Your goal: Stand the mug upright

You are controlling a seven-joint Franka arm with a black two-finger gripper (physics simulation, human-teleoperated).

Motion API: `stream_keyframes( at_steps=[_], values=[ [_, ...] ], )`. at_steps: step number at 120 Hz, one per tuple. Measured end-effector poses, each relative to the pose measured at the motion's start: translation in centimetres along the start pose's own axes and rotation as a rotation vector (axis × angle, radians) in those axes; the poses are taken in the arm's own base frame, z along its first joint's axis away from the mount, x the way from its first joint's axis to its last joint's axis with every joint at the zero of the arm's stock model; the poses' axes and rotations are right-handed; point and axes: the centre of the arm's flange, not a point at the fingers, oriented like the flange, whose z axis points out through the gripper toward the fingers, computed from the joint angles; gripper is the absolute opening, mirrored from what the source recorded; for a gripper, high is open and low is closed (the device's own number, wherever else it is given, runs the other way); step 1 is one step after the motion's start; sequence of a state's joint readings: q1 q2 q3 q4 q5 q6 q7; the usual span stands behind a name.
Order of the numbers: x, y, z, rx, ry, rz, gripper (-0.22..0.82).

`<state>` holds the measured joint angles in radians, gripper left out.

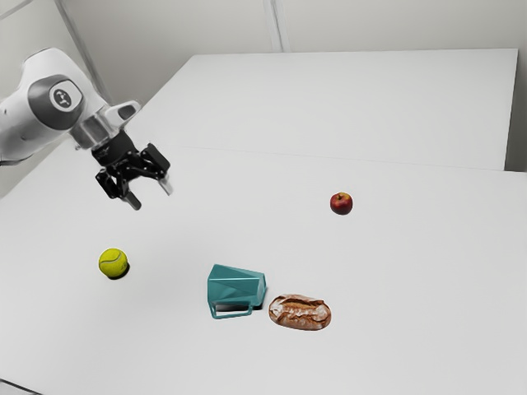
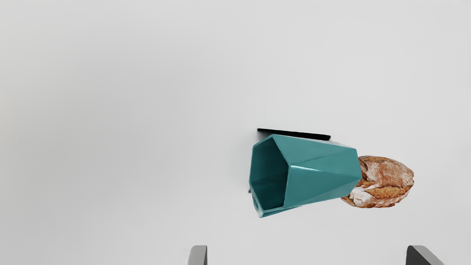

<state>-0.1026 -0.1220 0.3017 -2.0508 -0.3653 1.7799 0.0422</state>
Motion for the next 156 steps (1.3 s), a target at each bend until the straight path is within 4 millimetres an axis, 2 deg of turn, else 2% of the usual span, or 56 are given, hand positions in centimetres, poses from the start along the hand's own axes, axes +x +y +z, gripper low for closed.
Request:
stream_keyframes(
  at_steps=[13,30,49,78,88,104,127,156],
  values=[
    [-0.7,-3.8,5.8,-0.209,-0.005,-0.071,0.59],
    [-2.1,-8.1,9.8,-0.410,0.054,-0.115,0.59],
    [-3.4,-9.6,14.0,-0.532,0.107,-0.086,0.59],
    [-6.2,-10.2,18.6,-0.613,0.154,0.001,0.59],
    [-6.5,-10.1,19.1,-0.632,0.185,0.032,0.59],
    [-6.3,-8.7,19.5,-0.689,0.243,0.065,0.59],
    [-7.6,-7.3,21.8,-0.740,0.251,0.074,0.59],
    [-8.0,-5.4,22.7,-0.763,0.266,0.123,0.59]
  ],
)
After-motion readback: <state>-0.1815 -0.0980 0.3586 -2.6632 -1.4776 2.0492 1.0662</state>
